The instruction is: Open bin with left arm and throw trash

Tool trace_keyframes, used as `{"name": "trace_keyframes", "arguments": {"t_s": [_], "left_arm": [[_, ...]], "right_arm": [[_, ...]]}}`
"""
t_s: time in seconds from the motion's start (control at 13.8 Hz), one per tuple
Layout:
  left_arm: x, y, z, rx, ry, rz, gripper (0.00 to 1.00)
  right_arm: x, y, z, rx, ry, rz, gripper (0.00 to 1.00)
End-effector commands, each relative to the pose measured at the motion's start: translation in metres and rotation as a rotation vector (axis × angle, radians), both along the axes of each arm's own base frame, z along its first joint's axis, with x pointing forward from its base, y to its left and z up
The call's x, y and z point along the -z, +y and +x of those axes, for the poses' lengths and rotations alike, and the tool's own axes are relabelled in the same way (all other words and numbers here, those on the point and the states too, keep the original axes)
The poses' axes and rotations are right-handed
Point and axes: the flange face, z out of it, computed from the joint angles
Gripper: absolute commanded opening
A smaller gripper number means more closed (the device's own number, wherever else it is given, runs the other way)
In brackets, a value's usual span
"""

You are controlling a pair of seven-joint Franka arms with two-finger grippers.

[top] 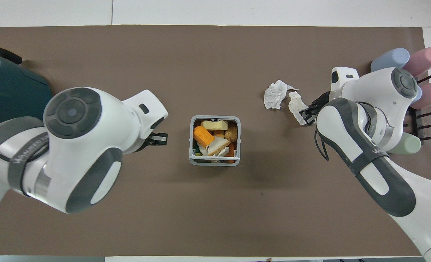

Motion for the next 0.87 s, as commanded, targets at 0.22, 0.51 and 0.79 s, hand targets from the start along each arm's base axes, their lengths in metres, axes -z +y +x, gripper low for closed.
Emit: {"name": "trace_keyframes", "arguments": {"t_s": [0.22,0.51,0.79], "left_arm": [[-0.02,0.12,0.019,-0.105,0.014,0.002,0.73],[-0.062,0.188,0.043,-0.152,-0.048,-0.014,0.95],[-0.103,0.213,0.058,-0.145,-0.047,-0.013,0.96]], "right_arm": [[-0.125,0.115,-0.016,0.332,0.199,0.003,0.0],[-0.161,0.207,-0.041,0.621,0.282,-0.014,0.0],[-0.122,0.25,-0.09,0.681,0.23,0.025,0.0]]}}
